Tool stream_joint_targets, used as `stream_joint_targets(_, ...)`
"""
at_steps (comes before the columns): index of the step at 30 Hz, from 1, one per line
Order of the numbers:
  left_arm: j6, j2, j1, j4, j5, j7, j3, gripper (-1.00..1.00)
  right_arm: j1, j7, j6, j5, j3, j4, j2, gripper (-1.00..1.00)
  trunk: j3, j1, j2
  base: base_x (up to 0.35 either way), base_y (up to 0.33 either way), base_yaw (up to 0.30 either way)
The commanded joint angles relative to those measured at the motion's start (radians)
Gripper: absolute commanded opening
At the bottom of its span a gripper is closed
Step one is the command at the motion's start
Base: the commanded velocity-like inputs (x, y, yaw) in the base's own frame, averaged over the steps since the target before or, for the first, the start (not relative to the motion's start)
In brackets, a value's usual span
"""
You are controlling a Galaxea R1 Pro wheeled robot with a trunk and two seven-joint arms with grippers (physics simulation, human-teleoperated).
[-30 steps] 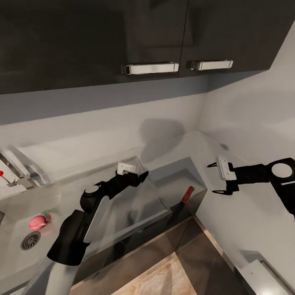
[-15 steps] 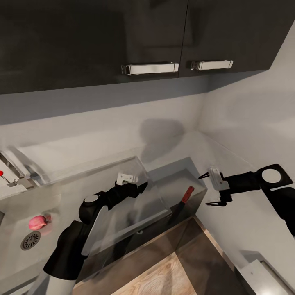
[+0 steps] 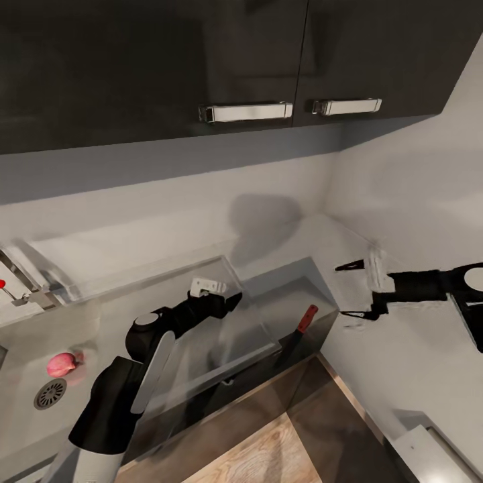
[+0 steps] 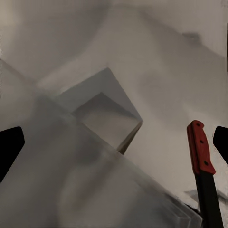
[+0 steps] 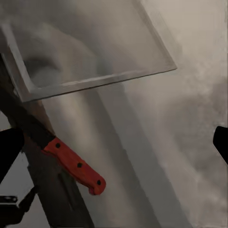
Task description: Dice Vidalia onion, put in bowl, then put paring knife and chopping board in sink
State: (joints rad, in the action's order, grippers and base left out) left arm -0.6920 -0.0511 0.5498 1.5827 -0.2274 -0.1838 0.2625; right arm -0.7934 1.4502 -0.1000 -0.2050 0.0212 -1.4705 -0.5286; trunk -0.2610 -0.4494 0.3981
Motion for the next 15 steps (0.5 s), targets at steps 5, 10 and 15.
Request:
stream_joint_targets(5,0.048,0.001,0.002,-0.001,-0.001,-0.002,0.006,1.0,-0.031,-0.13,0.017,-0.006,-0.005,0.002,0.001,1.0,-0.002,-0.001,0.002,0.0,0.0,0.0)
stream_joint_targets(10,0.059,0.001,0.002,-0.001,-0.001,0.0,0.025,1.0,-0.078,-0.161,0.086,-0.018,-0.001,0.002,0.002,1.0,-0.002,-0.001,0.002,0.0,0.0,0.0)
stream_joint_targets(15,0.061,0.002,0.002,-0.002,-0.001,0.0,0.031,1.0,-0.093,-0.068,0.097,-0.053,0.017,0.001,-0.001,1.0,-0.002,-0.001,0.002,0.0,0.0,0.0)
